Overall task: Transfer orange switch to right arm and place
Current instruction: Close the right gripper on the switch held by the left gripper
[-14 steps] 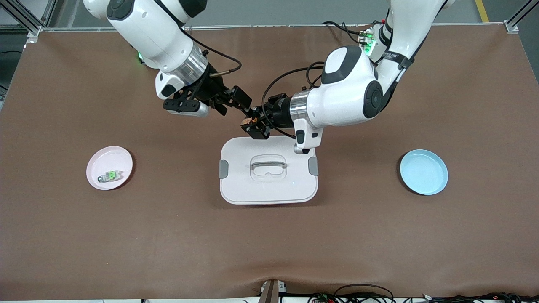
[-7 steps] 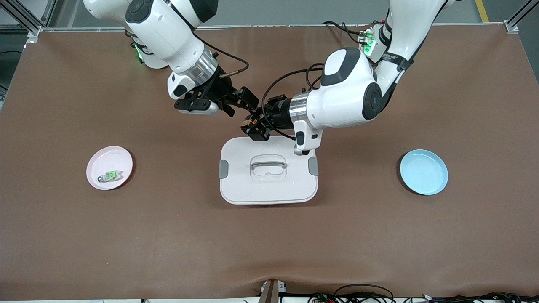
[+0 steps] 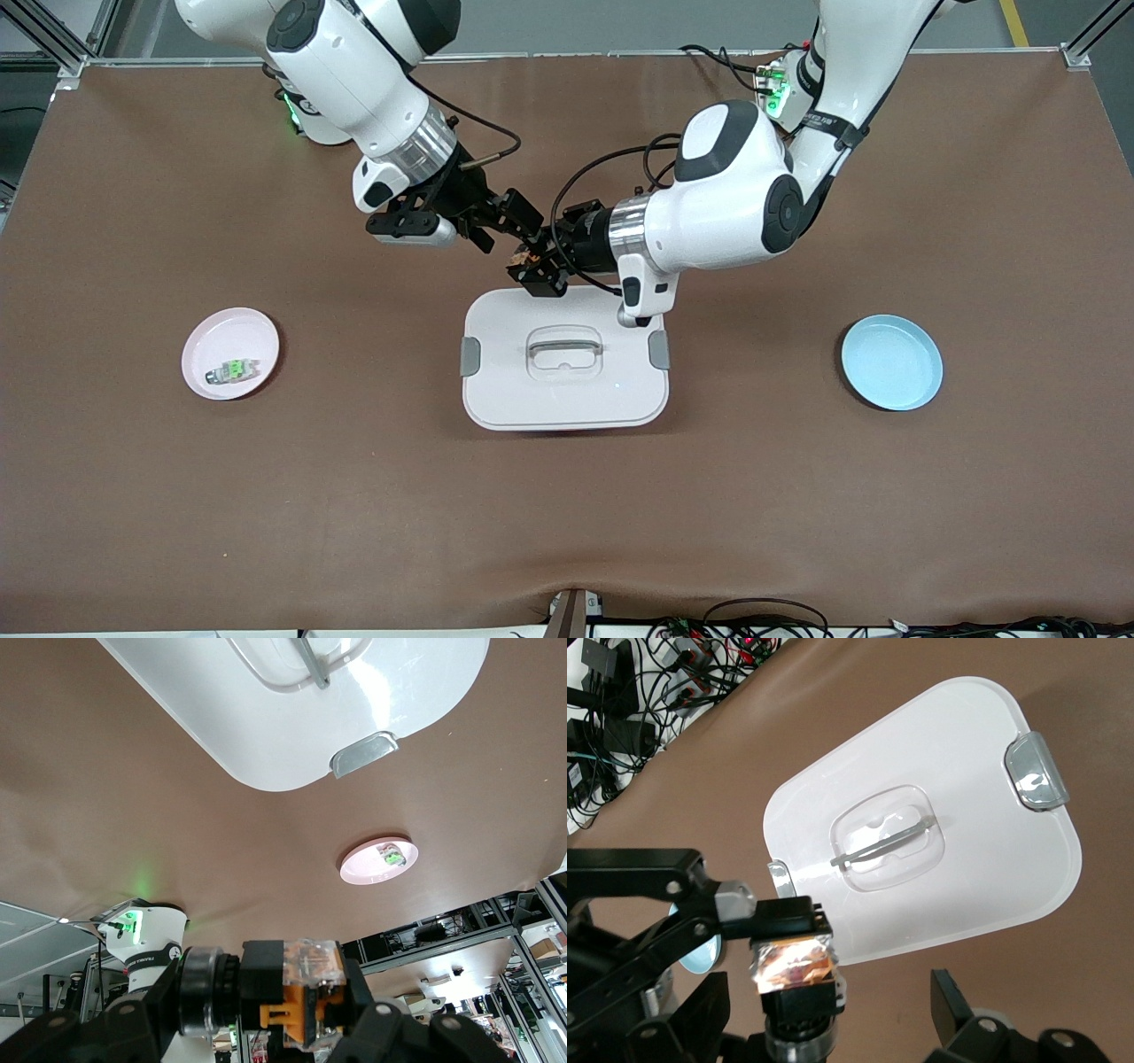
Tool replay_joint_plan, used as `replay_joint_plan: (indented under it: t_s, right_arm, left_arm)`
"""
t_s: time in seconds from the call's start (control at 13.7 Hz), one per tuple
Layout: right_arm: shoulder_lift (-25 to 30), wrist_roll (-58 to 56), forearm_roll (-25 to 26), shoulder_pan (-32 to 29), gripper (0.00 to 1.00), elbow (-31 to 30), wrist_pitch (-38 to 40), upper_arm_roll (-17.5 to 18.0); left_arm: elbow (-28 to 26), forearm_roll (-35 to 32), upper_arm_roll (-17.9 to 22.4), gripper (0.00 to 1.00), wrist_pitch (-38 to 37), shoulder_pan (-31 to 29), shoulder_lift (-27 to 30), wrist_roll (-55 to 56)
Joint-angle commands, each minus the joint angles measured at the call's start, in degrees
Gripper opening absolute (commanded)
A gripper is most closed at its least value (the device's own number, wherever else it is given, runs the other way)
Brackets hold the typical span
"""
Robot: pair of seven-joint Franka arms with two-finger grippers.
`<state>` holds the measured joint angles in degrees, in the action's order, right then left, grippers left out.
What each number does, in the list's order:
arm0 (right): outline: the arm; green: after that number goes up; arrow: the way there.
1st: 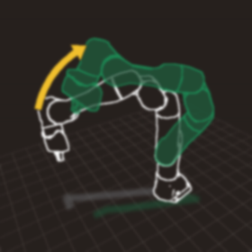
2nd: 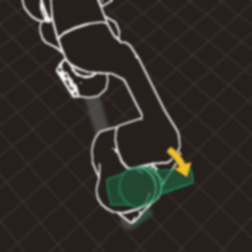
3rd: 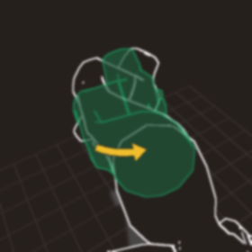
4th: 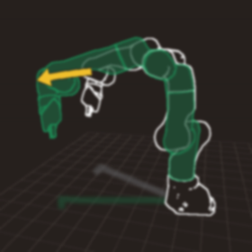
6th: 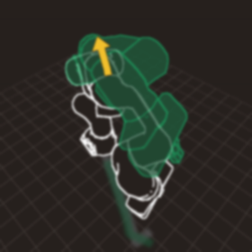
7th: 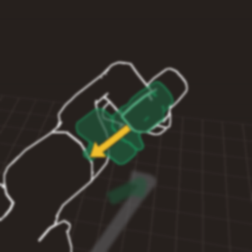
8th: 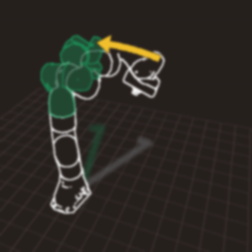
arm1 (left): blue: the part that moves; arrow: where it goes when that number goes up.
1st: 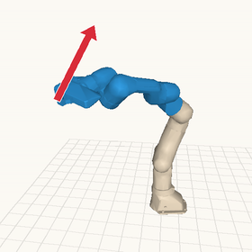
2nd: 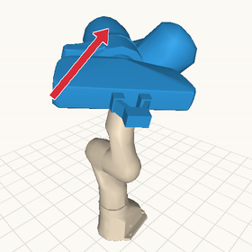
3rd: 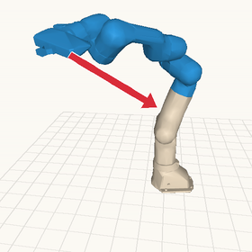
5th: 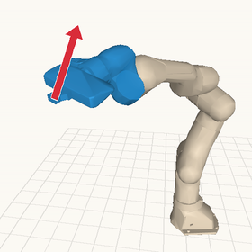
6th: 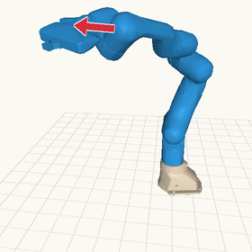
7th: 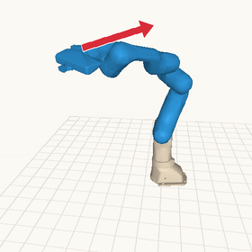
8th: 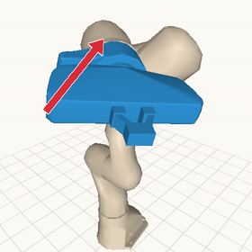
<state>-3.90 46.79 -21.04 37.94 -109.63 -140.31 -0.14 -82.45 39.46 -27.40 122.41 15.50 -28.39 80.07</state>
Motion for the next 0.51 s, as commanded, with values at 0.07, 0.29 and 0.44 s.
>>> replay_joint_plan:
  t_s: [0.07, 0.29, 0.44]
  right_arm:
    - [0.12, 2.24, -0.85, 0.82, 1.00, -2.34, -3.03, -0.39]
    - [-0.67, 4.09, -1.02, 0.90, 1.00, -2.08, -4.44, -0.39]
    - [-1.28, 5.07, -1.11, 1.86, 1.00, -1.99, -5.75, -0.39]
  left_arm:
    - [1.42, 0.88, -0.02, 0.08, 0.55, 0.50, -0.62, 0.97]
    - [1.42, 0.80, 0.24, 0.08, 0.55, 0.50, -0.62, 0.97]
    - [1.42, 0.80, 0.33, 0.08, 0.55, 0.50, -0.62, 0.97]
